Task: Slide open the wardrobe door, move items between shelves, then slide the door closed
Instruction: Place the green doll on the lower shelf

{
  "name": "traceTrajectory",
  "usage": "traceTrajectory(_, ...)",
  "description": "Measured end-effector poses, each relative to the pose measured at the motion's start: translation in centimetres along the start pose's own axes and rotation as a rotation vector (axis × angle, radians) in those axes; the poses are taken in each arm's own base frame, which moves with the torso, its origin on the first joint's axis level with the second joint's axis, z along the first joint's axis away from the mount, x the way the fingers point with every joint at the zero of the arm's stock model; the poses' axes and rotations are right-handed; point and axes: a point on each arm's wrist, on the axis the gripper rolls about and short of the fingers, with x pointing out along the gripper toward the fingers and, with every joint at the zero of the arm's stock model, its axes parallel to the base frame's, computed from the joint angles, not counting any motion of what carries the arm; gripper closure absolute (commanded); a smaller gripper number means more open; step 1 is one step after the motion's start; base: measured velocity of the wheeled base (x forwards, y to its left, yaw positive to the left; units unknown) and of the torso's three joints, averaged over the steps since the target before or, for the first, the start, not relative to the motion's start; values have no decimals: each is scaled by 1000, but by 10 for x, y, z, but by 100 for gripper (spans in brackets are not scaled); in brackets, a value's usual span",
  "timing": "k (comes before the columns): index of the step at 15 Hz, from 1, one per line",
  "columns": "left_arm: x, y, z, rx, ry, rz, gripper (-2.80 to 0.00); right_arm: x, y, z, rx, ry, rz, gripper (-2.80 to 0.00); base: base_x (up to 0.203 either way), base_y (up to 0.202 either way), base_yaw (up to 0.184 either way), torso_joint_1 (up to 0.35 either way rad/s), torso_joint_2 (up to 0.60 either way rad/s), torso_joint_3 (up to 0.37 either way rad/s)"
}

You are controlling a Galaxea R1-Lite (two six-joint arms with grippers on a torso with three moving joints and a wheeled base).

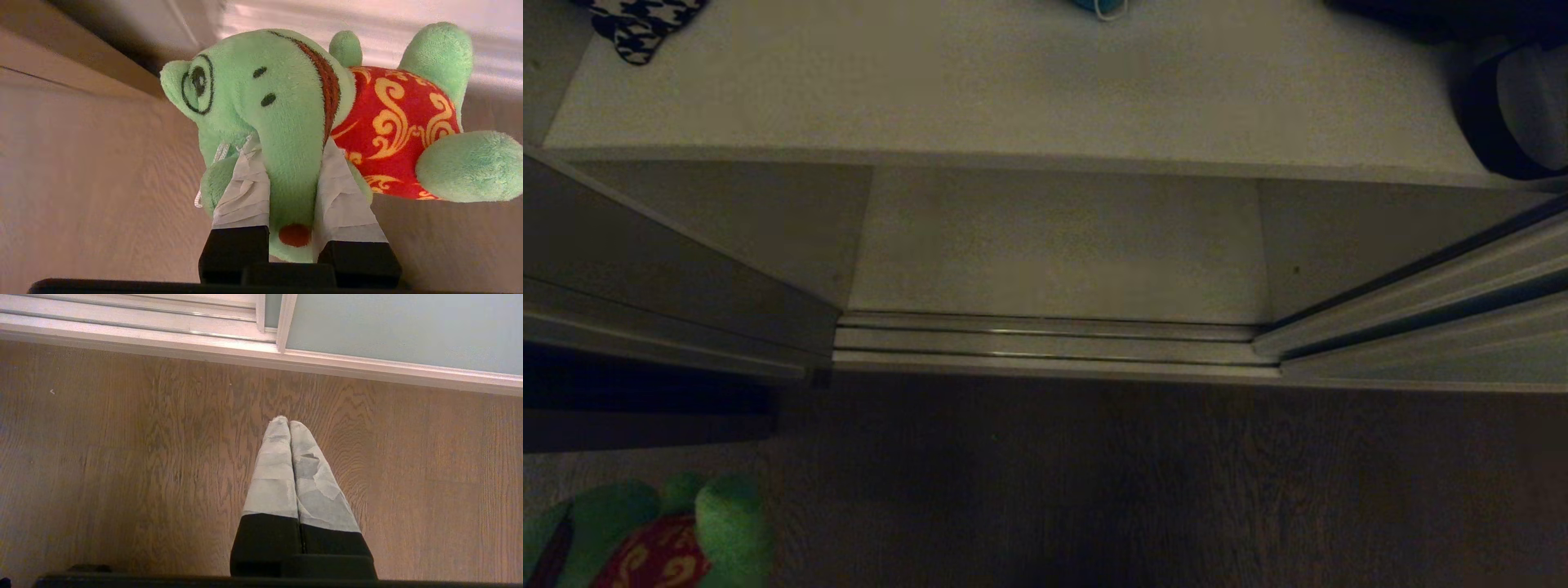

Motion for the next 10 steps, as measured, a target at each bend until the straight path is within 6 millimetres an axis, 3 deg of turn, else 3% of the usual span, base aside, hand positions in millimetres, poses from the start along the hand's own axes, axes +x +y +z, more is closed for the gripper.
traceTrajectory(2, 22, -3, 24, -4, 97, -41, 0, 0, 0, 0, 0, 0, 0, 0, 0, 0, 0, 0, 0, 0)
traceTrajectory(5, 73, -6, 51, -11, 236, -88, 0, 0, 0, 0, 0, 0, 0, 0, 0, 0, 0, 0, 0, 0)
traceTrajectory(10, 164, -9, 60, -11, 431, -191, 0, 0, 0, 0, 0, 0, 0, 0, 0, 0, 0, 0, 0, 0)
